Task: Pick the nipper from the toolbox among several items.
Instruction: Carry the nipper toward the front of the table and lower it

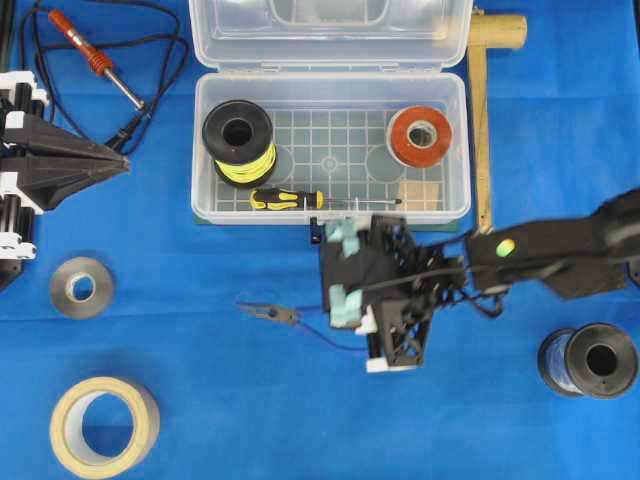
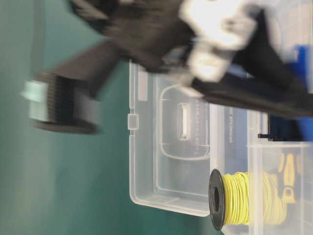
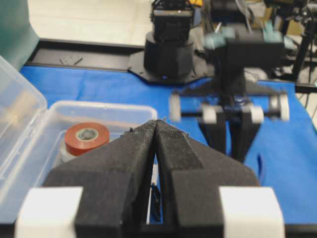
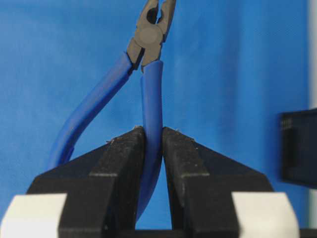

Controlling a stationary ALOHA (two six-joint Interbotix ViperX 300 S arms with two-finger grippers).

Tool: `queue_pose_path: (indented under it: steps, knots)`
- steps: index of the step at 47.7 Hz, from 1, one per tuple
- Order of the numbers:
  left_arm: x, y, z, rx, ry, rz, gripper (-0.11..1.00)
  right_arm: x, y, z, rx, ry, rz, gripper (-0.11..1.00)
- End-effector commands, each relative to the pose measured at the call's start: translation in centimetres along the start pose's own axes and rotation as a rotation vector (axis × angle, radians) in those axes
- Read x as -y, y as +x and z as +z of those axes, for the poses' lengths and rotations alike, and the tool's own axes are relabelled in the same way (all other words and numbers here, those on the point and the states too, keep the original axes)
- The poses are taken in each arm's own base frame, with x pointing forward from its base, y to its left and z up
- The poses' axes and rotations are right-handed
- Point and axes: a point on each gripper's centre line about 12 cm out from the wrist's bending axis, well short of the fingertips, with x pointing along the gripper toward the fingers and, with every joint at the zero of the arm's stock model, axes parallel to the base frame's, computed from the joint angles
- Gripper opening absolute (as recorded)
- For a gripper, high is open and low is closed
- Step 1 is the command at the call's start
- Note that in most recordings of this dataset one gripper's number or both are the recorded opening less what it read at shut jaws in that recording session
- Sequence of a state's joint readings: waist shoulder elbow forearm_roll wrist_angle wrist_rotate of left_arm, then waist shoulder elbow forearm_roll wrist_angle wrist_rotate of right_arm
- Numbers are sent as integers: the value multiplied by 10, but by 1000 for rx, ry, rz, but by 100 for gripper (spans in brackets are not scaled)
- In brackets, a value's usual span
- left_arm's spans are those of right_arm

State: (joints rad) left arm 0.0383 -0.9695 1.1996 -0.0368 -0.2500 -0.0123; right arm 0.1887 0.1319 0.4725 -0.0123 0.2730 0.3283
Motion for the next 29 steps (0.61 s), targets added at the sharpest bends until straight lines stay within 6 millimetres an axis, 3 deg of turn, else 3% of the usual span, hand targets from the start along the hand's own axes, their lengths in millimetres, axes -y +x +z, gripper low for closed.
queue_pose_path:
  steps: [1,7,23,25,29]
  knots:
    - [-1,1,2,8,-1,3,0,1,11,-1,0,33,0,13]
    - [-1,1,1,3,-1,3,0,4,24,-11,-36,65,-13,13]
    - [-1,1,-1,-3,-1,4,0,7,35,-20,-70,67,-27,14]
    - [-1,1,-1,-3,-1,4,0,7,34,-19,-69,68,-26,20]
    - [0,0,-1,-5,-1,2,0,7,27,-14,-66,66,-28,46]
